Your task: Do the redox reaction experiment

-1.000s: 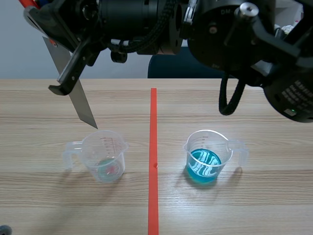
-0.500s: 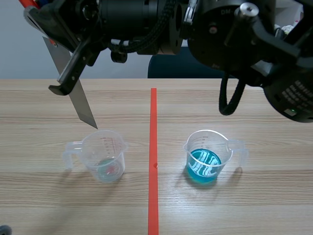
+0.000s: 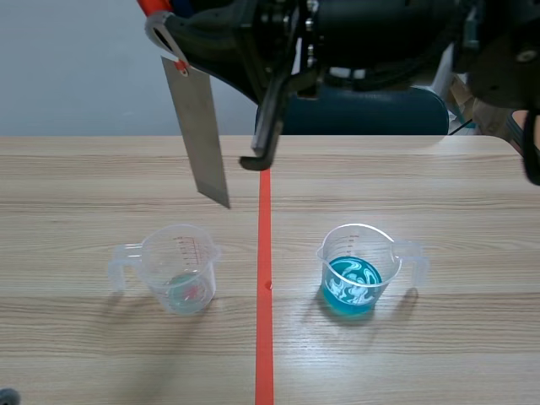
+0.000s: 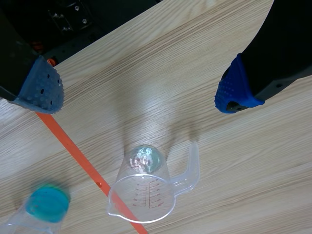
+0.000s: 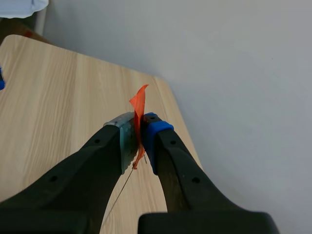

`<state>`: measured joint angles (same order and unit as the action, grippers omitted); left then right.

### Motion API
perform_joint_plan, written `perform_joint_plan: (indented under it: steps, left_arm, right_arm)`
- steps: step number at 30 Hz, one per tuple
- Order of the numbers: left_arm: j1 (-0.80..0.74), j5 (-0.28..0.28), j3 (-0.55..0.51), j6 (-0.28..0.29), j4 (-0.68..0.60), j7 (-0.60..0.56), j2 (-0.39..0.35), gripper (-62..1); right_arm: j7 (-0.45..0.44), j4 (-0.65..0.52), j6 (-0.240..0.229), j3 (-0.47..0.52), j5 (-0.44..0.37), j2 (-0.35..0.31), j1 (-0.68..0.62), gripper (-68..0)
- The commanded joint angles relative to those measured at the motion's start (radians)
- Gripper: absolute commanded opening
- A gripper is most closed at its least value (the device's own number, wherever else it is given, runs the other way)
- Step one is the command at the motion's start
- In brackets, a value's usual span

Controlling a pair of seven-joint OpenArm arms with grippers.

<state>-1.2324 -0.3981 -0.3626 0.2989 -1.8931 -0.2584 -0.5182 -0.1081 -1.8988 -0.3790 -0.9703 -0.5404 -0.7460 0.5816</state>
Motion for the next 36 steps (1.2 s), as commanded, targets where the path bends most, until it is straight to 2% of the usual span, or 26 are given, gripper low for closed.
perform_joint_plan:
  steps: [1,7,10,12,16,21,25,28,31,36]
  left_arm:
    - [0.003,-0.009,-0.005,0.002,-0.024,-0.011,0.002,1.4]
    - [0.003,-0.009,-0.005,0.002,-0.024,-0.011,0.002,1.4]
    - [0.003,-0.009,-0.005,0.002,-0.024,-0.011,0.002,1.4]
    - [0.003,-0.009,-0.005,0.002,-0.024,-0.011,0.002,1.4]
    - [0.003,-0.010,-0.005,0.002,-0.024,-0.011,0.002,1.4]
    - [0.003,-0.010,-0.005,0.002,-0.024,-0.011,0.002,1.4]
    - [0.003,-0.010,-0.005,0.002,-0.024,-0.011,0.002,1.4]
    - [0.003,-0.010,-0.005,0.002,-0.024,-0.011,0.002,1.4]
    - [0.003,-0.010,-0.005,0.002,-0.024,-0.011,0.002,1.4]
    - [0.003,-0.010,-0.005,0.002,-0.024,-0.011,0.002,1.4]
  right_arm:
    - [-0.045,-0.014,-0.006,0.010,-0.031,-0.051,0.016,-66.8]
    - [-0.195,-0.014,-0.020,0.010,-0.071,-0.238,0.016,-66.8]
    - [-0.265,-0.013,-0.070,0.010,-0.074,-0.321,0.013,-66.8]
    - [-0.309,-0.013,-0.090,0.010,-0.074,-0.369,0.007,-66.8]
    - [-0.370,-0.013,-0.098,0.050,-0.074,-0.443,-0.040,-66.8]
    - [-0.378,-0.012,-0.141,0.147,-0.074,-0.488,-0.126,-66.8]
    - [-0.381,-0.011,-0.146,0.233,-0.071,-0.509,-0.214,-66.8]
    - [-0.381,-0.010,-0.147,0.301,-0.054,-0.511,-0.276,-66.8]
    - [-0.381,-0.010,-0.169,0.355,-0.031,-0.511,-0.323,-66.8]
    - [-0.376,-0.005,-0.184,0.394,-0.008,-0.502,-0.349,-66.8]
